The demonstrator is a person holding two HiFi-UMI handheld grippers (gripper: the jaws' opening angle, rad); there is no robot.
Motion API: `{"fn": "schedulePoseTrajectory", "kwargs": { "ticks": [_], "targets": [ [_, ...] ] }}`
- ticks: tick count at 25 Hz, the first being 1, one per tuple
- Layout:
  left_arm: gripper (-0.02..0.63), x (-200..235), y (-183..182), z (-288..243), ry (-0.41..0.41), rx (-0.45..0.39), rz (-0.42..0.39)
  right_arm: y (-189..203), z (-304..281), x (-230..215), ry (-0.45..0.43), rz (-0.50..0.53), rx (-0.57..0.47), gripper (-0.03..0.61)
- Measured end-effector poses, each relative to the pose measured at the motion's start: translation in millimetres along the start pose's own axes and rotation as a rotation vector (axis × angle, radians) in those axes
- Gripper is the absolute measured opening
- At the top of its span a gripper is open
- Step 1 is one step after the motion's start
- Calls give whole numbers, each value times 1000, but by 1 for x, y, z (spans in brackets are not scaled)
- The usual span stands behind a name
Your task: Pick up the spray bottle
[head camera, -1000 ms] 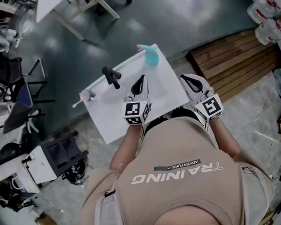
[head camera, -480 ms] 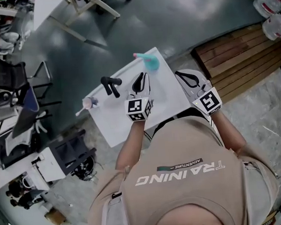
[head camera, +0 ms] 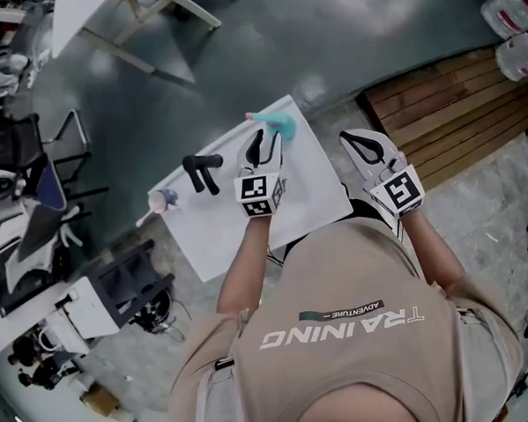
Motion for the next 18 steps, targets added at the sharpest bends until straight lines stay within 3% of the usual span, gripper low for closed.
{"fn": "schedulePoseTrajectory", "kwargs": {
  "ticks": [18],
  "targets": [
    [187, 1, 2, -41, -11, 12, -42, 19, -4, -22, 6, -43, 39, 2]
  ]
}}
Point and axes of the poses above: the fingertips, and each gripper's own axes: z backward along the fingers, x to its left, y out of its underside, the point moved 4 cm from there along z, backward along the fingers
